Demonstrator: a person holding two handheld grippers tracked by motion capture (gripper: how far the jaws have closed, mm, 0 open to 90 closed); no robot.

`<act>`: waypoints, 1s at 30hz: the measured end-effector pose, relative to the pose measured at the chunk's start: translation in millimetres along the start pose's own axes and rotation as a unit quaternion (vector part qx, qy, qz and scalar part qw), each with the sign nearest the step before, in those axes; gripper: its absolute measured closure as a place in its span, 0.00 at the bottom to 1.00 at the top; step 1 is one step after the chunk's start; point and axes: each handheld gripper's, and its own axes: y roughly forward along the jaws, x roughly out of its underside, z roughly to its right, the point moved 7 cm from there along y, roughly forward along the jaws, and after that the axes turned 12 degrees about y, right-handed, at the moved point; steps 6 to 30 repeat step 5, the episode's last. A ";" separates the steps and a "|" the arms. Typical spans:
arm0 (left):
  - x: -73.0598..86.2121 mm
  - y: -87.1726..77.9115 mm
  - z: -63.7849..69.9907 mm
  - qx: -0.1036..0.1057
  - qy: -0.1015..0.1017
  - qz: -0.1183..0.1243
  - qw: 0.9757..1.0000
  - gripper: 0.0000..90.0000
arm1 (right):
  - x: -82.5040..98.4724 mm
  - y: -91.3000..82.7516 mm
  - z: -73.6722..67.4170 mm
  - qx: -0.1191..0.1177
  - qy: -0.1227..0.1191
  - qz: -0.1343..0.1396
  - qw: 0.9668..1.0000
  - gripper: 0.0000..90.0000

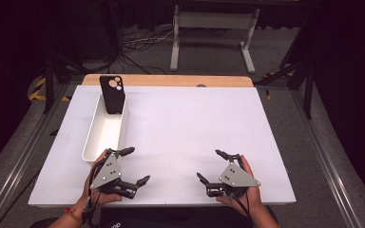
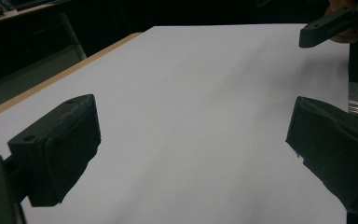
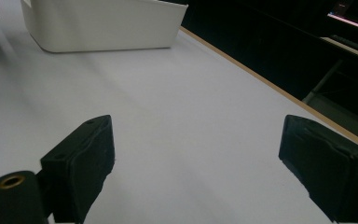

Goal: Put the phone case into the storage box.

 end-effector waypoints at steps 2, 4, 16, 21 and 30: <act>0.8 0.3 -1.1 0.001 -0.004 0.000 1.000 0.04 | 0.2 0.0 0.3 -0.002 0.001 -0.002 1.000 0.13; 1.1 0.2 -1.1 0.001 -0.006 -0.001 1.000 0.04 | 0.2 0.2 0.2 -0.003 0.003 0.000 1.000 0.13; 0.9 0.4 -0.3 0.002 -0.006 -0.001 1.000 0.04 | 0.2 0.2 0.0 -0.004 0.004 0.000 1.000 0.13; 0.9 0.4 -0.3 0.002 -0.006 -0.001 1.000 0.04 | 0.2 0.2 0.0 -0.004 0.004 0.000 1.000 0.13; 0.9 0.4 -0.3 0.002 -0.006 -0.001 1.000 0.04 | 0.2 0.2 0.0 -0.004 0.004 0.000 1.000 0.13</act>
